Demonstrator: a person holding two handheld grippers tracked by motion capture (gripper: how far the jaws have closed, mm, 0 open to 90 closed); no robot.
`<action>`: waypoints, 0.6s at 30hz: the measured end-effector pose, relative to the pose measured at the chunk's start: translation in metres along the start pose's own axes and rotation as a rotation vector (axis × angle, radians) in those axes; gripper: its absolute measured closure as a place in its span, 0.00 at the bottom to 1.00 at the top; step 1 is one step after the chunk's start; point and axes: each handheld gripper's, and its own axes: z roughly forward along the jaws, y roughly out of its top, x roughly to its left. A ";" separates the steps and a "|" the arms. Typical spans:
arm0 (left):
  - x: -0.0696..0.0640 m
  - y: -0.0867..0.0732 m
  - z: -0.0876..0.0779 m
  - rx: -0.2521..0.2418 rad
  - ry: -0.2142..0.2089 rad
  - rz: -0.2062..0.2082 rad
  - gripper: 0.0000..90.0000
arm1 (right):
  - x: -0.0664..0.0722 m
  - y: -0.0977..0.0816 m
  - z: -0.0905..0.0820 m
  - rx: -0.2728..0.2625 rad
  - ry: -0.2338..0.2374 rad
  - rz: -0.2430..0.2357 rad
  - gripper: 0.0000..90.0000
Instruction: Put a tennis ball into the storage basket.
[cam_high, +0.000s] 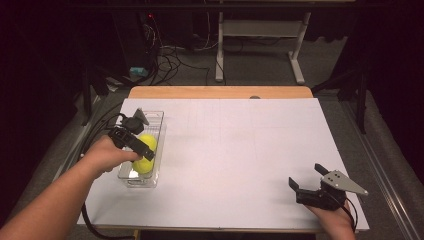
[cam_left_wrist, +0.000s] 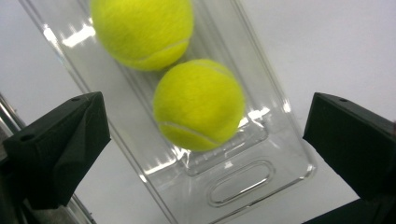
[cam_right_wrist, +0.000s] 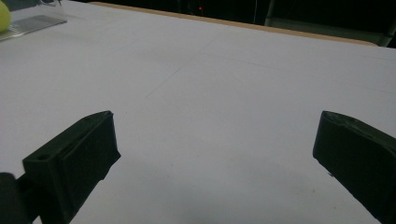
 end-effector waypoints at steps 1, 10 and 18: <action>-0.003 0.001 -0.001 -0.003 -0.004 0.010 0.01 | 0.000 0.000 0.000 0.000 0.000 -0.001 0.00; -0.047 0.020 0.008 -0.013 -0.041 0.111 0.01 | 0.001 0.000 0.000 0.001 0.005 -0.001 0.00; -0.086 0.040 0.023 -0.023 -0.081 0.180 0.01 | 0.001 0.000 0.000 0.001 0.008 -0.001 0.00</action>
